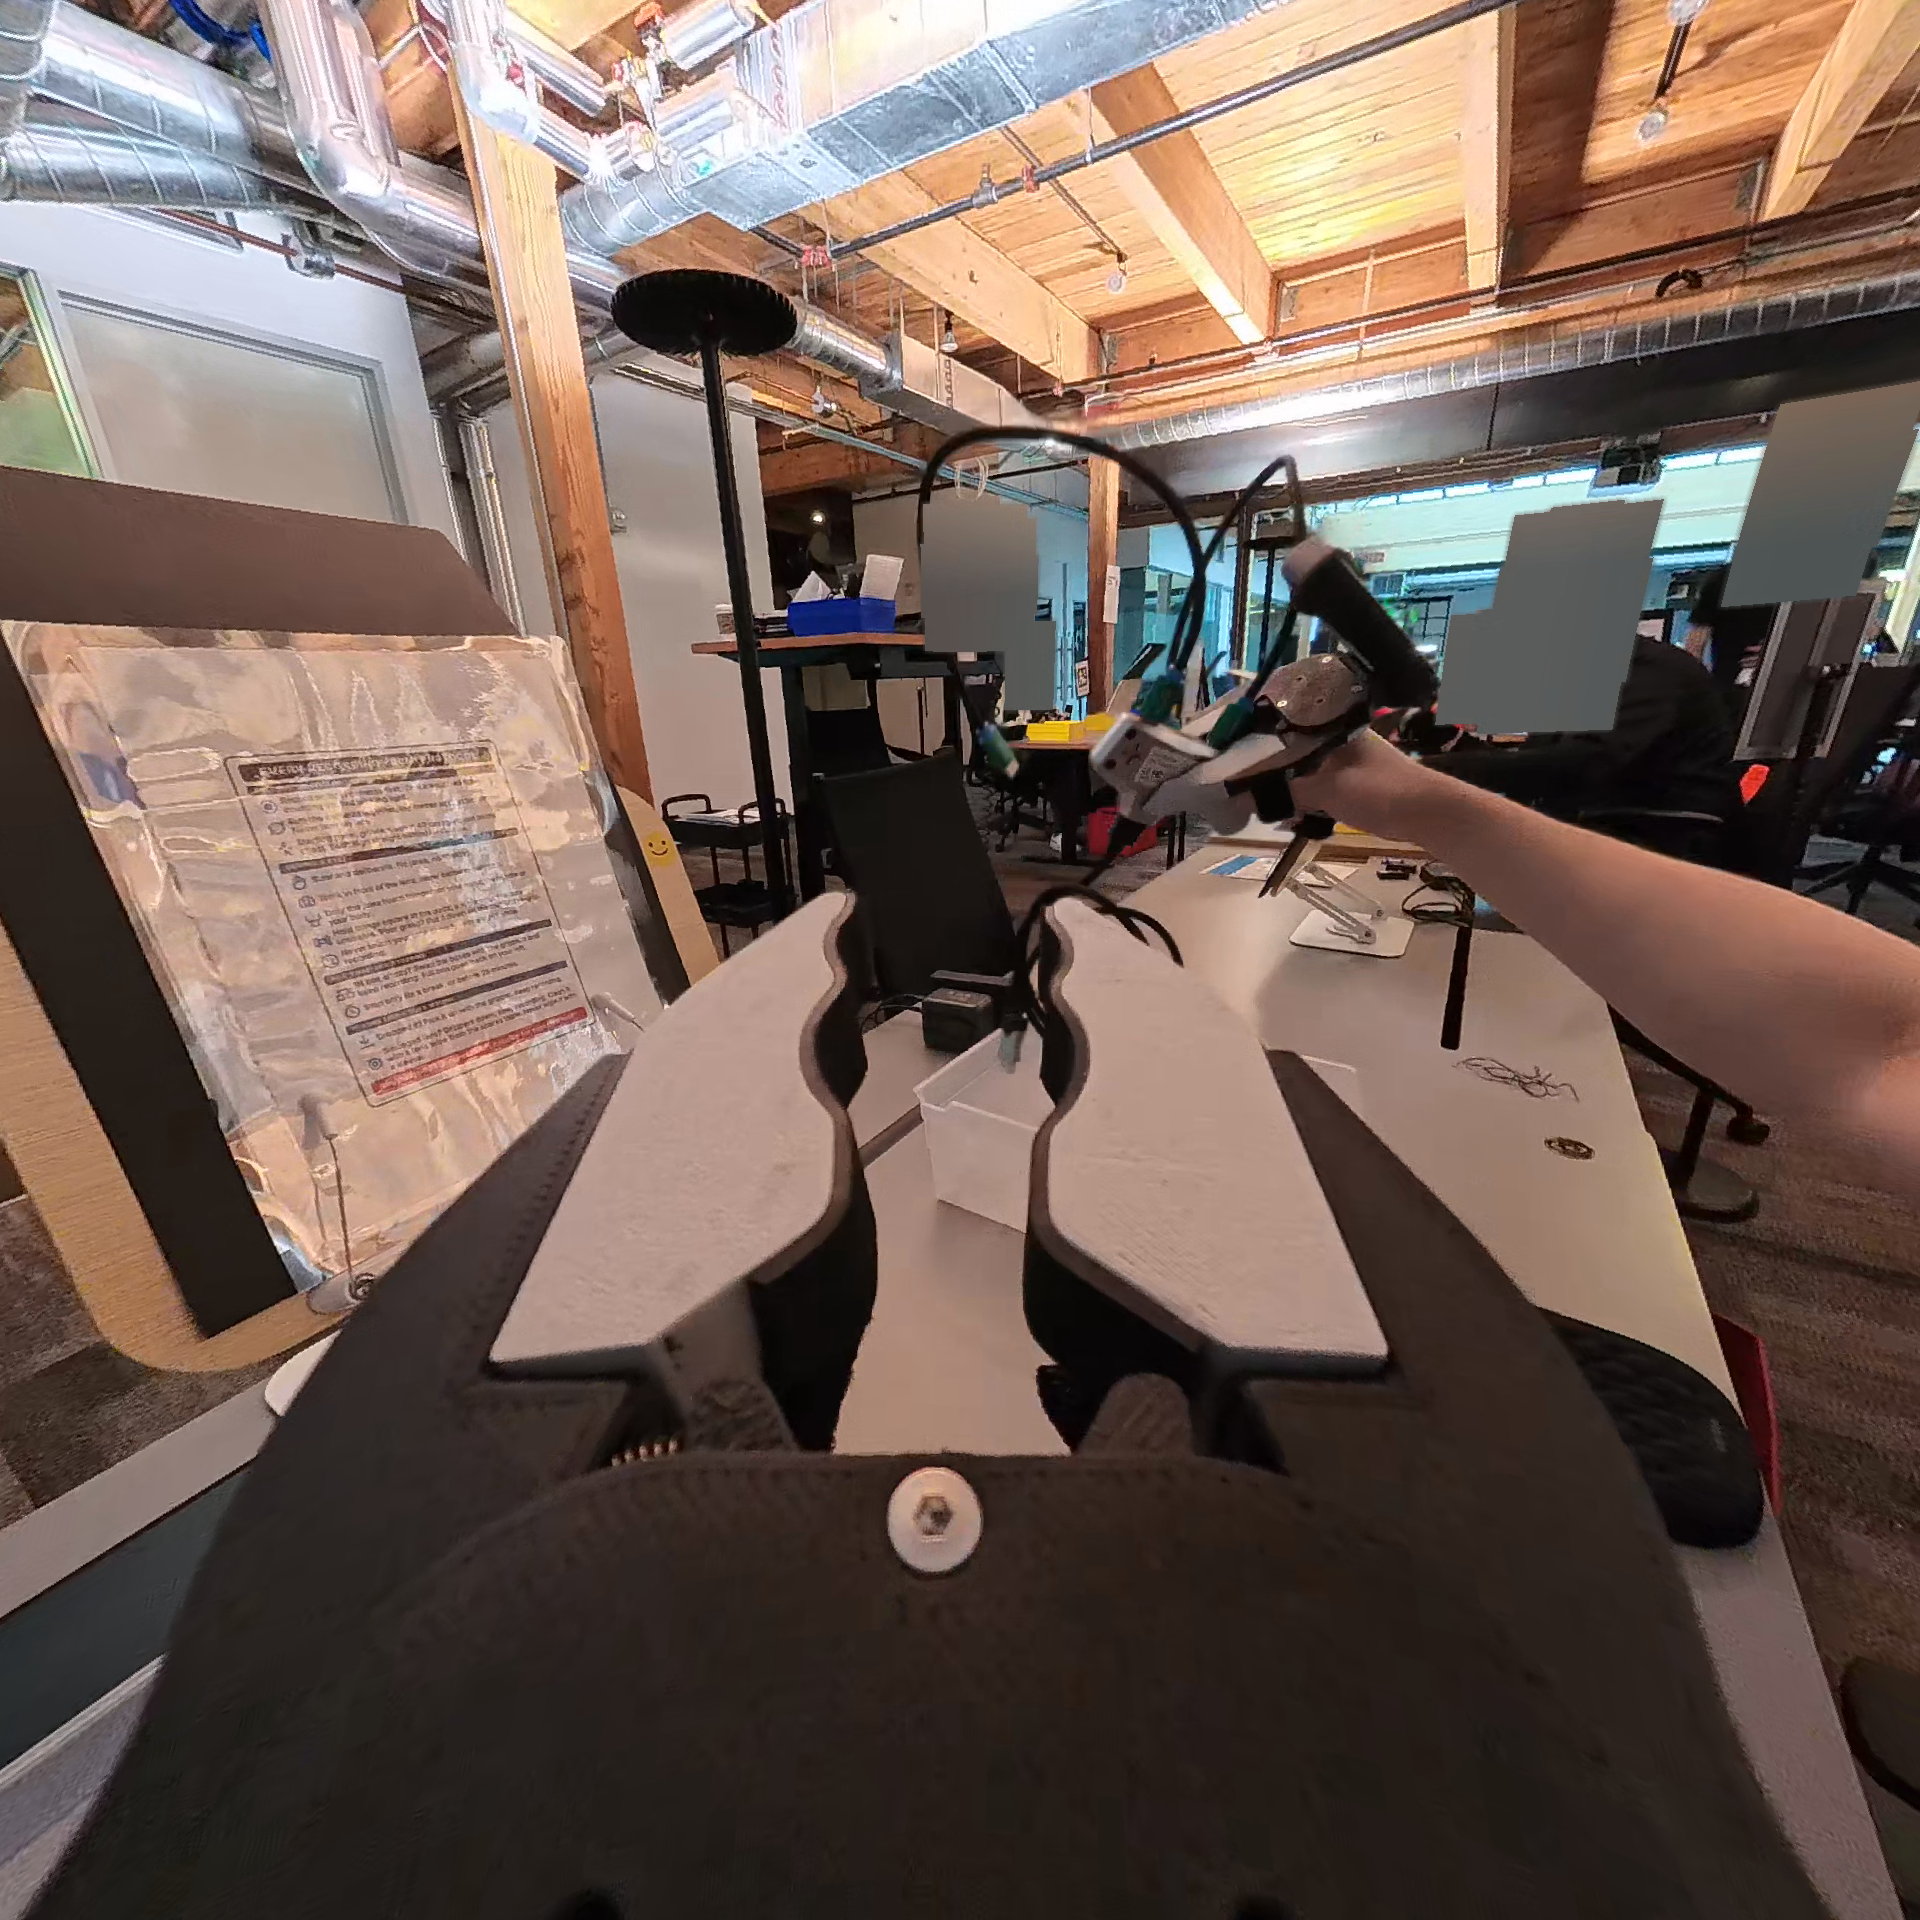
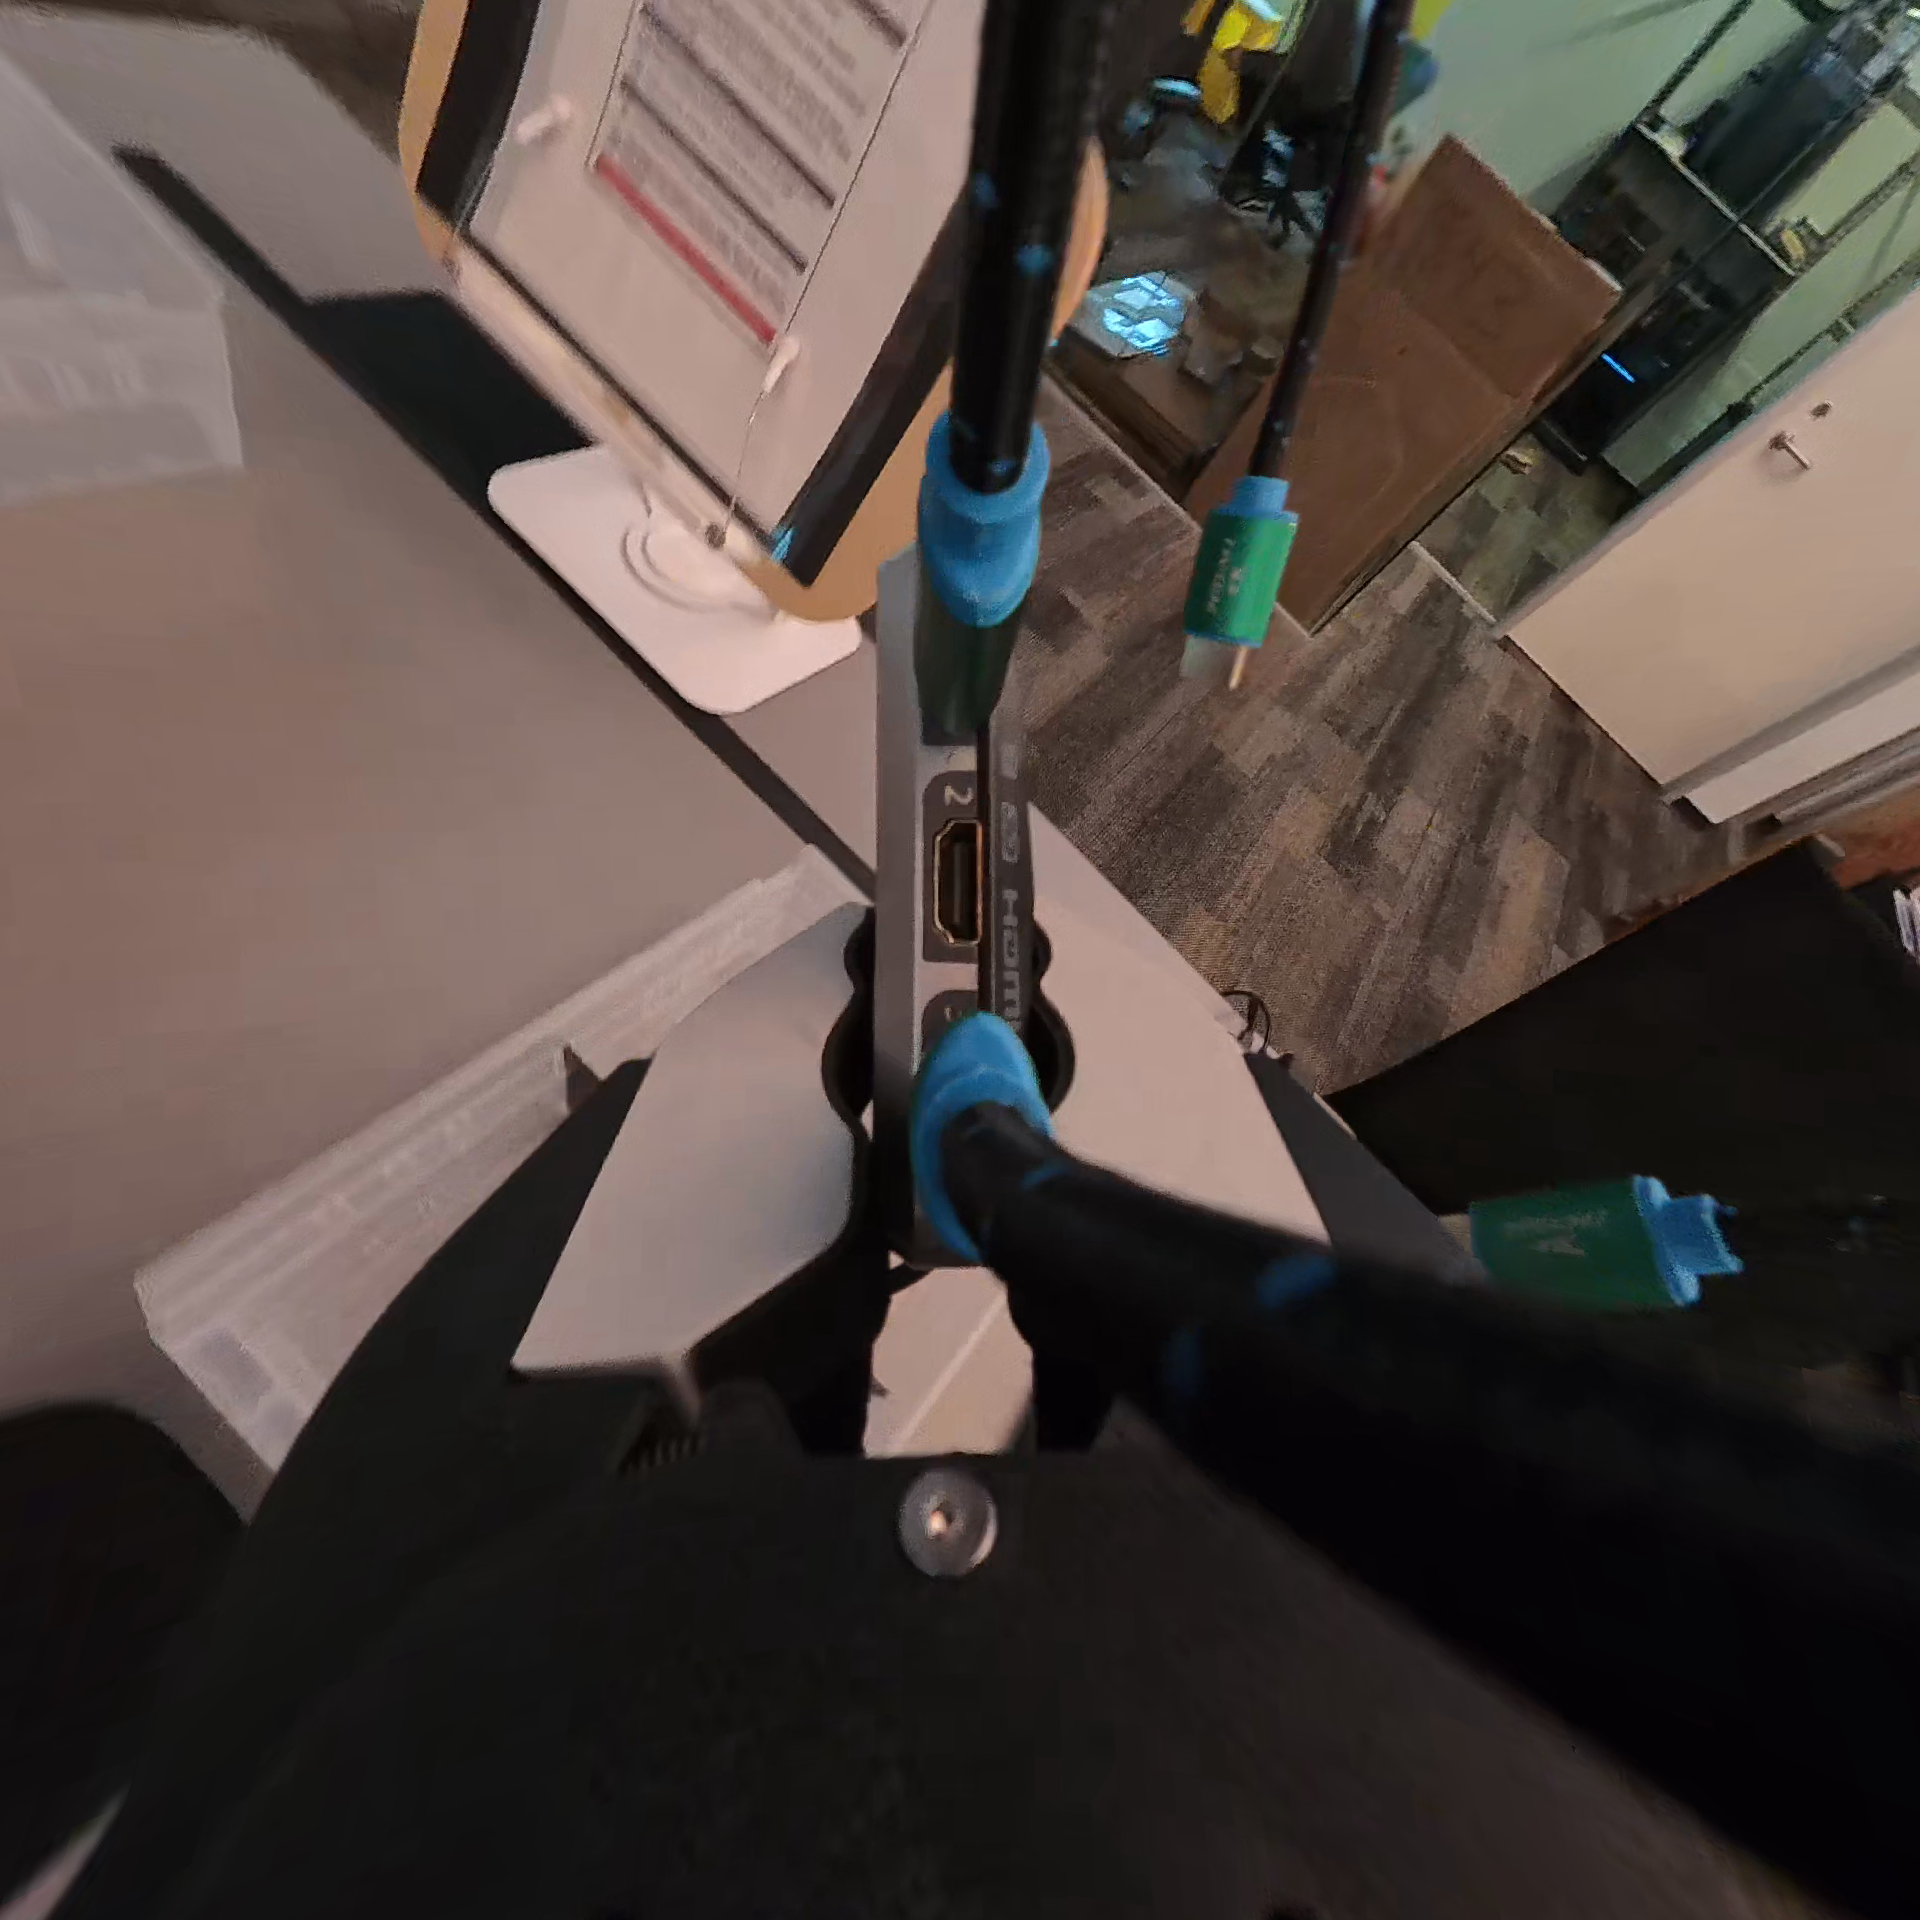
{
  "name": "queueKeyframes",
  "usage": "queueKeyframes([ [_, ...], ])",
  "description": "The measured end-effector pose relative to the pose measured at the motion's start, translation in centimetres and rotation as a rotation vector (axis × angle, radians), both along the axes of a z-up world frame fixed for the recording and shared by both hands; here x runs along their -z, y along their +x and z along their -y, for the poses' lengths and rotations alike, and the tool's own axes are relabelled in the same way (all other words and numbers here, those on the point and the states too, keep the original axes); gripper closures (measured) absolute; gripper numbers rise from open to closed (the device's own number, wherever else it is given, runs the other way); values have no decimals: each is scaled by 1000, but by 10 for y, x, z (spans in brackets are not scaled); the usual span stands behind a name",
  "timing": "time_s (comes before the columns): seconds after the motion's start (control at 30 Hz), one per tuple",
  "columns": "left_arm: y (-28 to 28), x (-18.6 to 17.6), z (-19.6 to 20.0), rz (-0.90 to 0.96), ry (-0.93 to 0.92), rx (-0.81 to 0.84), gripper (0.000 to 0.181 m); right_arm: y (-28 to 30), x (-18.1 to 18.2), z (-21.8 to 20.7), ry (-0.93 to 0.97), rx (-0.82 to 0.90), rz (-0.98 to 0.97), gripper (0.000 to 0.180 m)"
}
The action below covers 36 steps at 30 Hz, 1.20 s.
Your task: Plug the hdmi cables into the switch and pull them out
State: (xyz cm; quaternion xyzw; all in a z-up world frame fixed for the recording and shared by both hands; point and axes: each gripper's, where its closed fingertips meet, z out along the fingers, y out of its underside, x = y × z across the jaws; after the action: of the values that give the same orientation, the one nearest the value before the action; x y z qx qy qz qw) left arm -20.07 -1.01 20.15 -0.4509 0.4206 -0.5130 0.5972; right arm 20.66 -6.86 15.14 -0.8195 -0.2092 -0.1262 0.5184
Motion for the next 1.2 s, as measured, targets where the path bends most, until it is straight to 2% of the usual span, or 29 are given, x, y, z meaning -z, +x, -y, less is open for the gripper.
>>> queueKeyframes([
  [0.23, 10, 7, 2, -32, 3, 10, 152, 10, 47, 3, -64, -115, 117, 156],
  [0.43, 22, 17, 1, -77, 2, 17, 152, 18, 62, 0, -40, -150, 164, 157],
  [0.6, 35, 27, 1, -122, -1, 22, 152, 20, 82, -4, -90, -212, 224, 157],
  [0.8, 54, 44, 5, -193, 9, 27, 152, 28, 130, -5, -297, -253, 317, 157],
  [1.0, 73, 62, 8, -257, 10, 37, 151, 44, 168, 5, -425, -256, 215, 157],
  [1.2, 92, 84, 7, -328, 10, 34, 150, 57, 224, 15, -610, -274, 220, 157],
])
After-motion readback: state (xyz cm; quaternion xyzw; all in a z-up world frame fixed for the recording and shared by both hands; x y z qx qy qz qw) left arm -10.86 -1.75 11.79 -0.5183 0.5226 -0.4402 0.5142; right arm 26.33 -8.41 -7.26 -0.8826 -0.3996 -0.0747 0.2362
